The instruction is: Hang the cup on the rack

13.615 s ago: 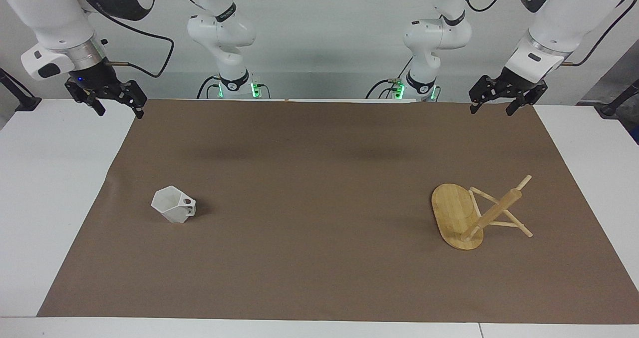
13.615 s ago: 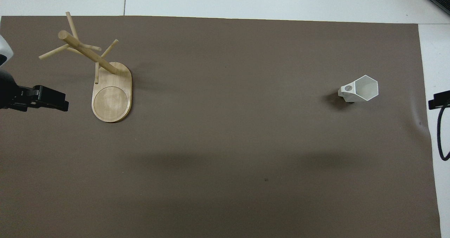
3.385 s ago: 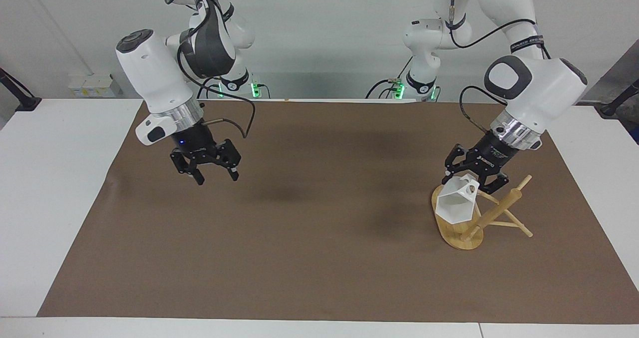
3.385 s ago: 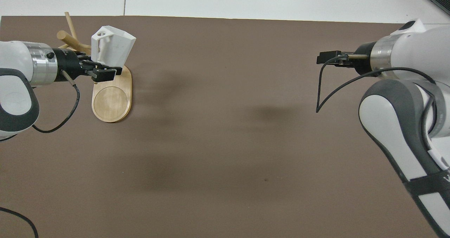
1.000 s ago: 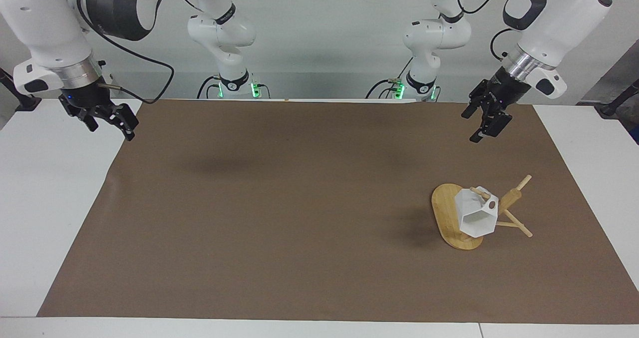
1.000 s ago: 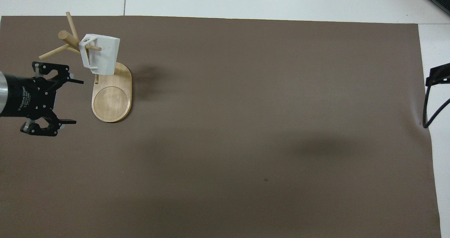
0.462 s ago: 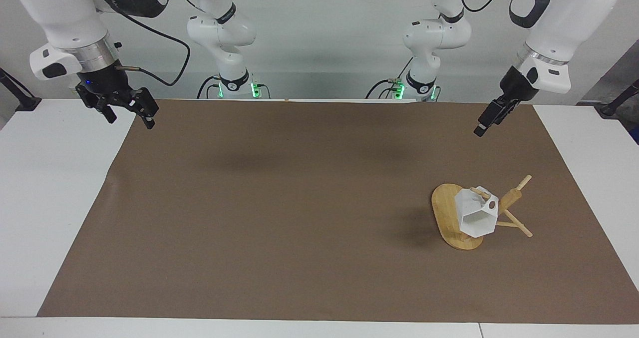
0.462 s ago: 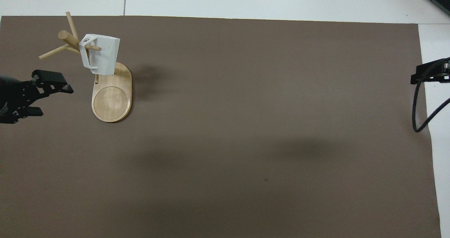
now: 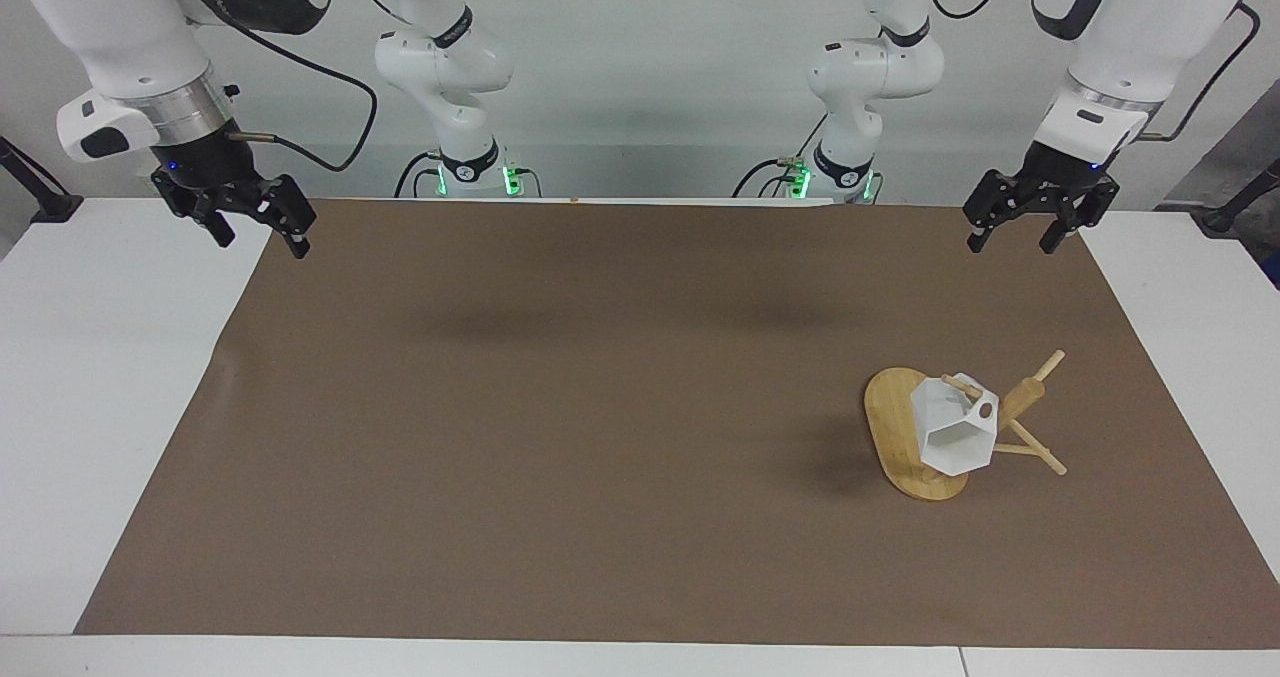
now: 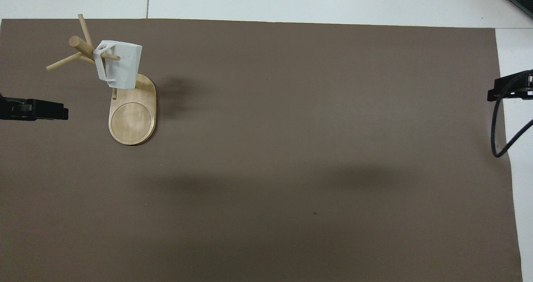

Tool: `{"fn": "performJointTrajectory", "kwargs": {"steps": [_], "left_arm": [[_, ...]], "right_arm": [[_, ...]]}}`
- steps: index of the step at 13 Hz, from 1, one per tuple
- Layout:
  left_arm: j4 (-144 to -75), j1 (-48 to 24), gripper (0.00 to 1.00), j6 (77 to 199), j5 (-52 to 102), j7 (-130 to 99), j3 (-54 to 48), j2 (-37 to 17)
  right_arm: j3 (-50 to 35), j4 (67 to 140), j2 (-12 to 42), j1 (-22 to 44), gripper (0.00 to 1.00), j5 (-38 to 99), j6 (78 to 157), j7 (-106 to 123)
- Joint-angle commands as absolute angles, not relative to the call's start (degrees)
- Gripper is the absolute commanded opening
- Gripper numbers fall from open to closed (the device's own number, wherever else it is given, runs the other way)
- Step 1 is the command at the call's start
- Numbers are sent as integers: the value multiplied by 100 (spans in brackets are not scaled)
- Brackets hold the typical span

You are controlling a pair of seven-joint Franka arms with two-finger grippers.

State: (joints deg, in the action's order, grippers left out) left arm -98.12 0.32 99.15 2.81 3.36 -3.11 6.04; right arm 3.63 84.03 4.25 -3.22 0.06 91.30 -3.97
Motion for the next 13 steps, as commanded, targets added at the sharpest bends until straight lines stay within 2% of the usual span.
{"fn": "performJointTrajectory", "kwargs": {"steps": [1,4,8,13], "left_arm": [[-9098,26,100,9248,114,659,-308,255],[-8684,-26,100,8842,123,738,-334,79],[-8920,-44,100,8824,149,1239,-325,316],[-8903,-70,100,8842,141,1213,-351,308]], "right_arm": [[360,8534,299,-352,100,141,9088,-325],[360,8534,299,-352,100,141,9088,-325],[360,8543,299,-352,100,141,9088,-325],[360,8543,299,-352,100,141,9088,-325]]}}
